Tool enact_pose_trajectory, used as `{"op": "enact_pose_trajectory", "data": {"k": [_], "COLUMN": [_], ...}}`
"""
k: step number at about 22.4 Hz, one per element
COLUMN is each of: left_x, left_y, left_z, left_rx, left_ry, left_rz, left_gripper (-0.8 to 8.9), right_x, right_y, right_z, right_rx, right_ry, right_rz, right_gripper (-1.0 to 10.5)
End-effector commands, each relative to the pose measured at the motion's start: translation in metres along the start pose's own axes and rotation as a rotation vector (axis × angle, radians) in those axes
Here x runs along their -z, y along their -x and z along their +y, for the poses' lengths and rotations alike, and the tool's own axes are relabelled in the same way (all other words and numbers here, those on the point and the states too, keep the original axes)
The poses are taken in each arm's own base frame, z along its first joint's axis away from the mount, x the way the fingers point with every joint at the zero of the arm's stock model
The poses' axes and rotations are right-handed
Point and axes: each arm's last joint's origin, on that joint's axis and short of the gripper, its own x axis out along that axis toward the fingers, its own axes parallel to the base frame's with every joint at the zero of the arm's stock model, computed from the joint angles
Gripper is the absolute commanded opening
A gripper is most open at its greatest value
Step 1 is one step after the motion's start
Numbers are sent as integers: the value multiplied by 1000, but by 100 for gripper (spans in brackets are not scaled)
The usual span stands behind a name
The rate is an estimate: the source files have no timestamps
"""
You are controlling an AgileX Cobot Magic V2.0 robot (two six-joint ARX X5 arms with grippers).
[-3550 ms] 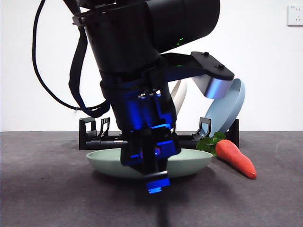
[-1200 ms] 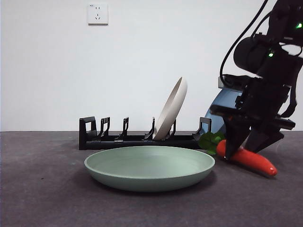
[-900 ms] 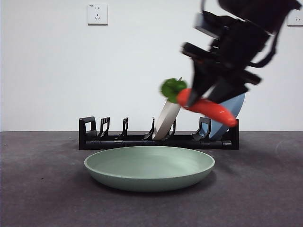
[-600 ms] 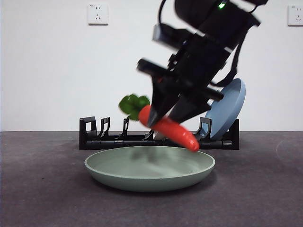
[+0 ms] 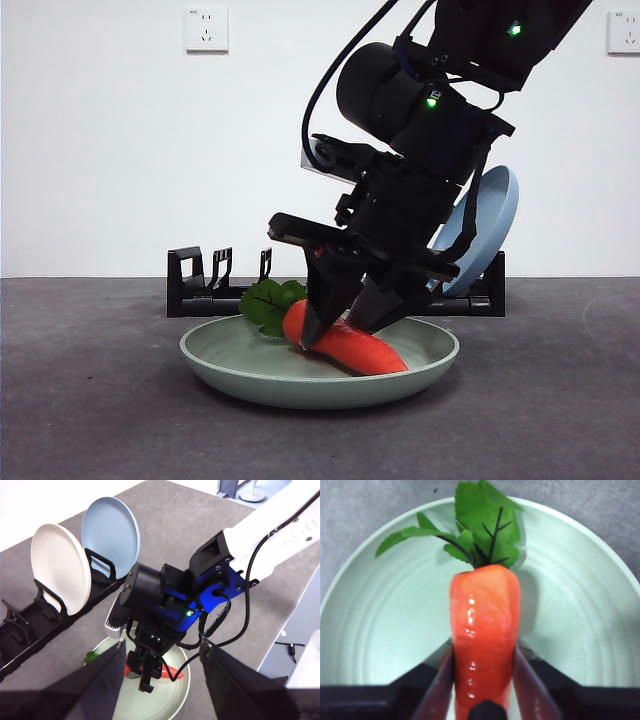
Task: Take the green plate from the plate rack,put the plate on the table,take the carrot from the table,put the carrot in the plate
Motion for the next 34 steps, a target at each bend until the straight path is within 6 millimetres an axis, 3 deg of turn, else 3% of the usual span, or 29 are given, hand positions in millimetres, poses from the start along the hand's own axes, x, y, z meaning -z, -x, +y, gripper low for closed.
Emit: {"op": "enact_pose_trajectory", "data": {"k": [1, 5, 9, 14, 18, 26, 28, 30, 31, 34], "left_x": [1, 2, 7, 14, 16, 21, 22, 23, 23, 24], "left_y": [0, 0, 0, 1, 1, 2, 2, 3, 3, 3], "left_z": [0, 0, 1, 1, 2, 2, 2, 1, 1, 1], "left_rx": [2, 1, -8, -9, -10, -7, 14, 35, 34, 34], "left_ry": [4, 0, -14, -30, -36, -49, -49, -47, -47, -48], "left_rz": [3, 17, 71, 134, 160, 215, 227, 237, 239, 243], "left_gripper": [252, 252, 252, 252, 252, 244, 154, -24, -7, -8], "right_x": [3, -5, -7, 25, 49, 78, 82, 85, 86, 87], "right_y": [-3, 22, 86, 176, 212, 254, 259, 262, 264, 267], "right_z": [1, 5, 14, 21, 22, 26, 26, 26, 26, 26], "right_rx": [2, -5, -18, -14, -14, -91, -93, -93, -94, -95], "right_ry": [-4, 3, 10, 7, 3, 8, 10, 11, 12, 14], "right_rz": [13, -41, -88, -41, -3, -25, -37, -43, -48, -60], "right_gripper": [545, 547, 539, 535, 535, 515, 370, 107, 5, -4]}}
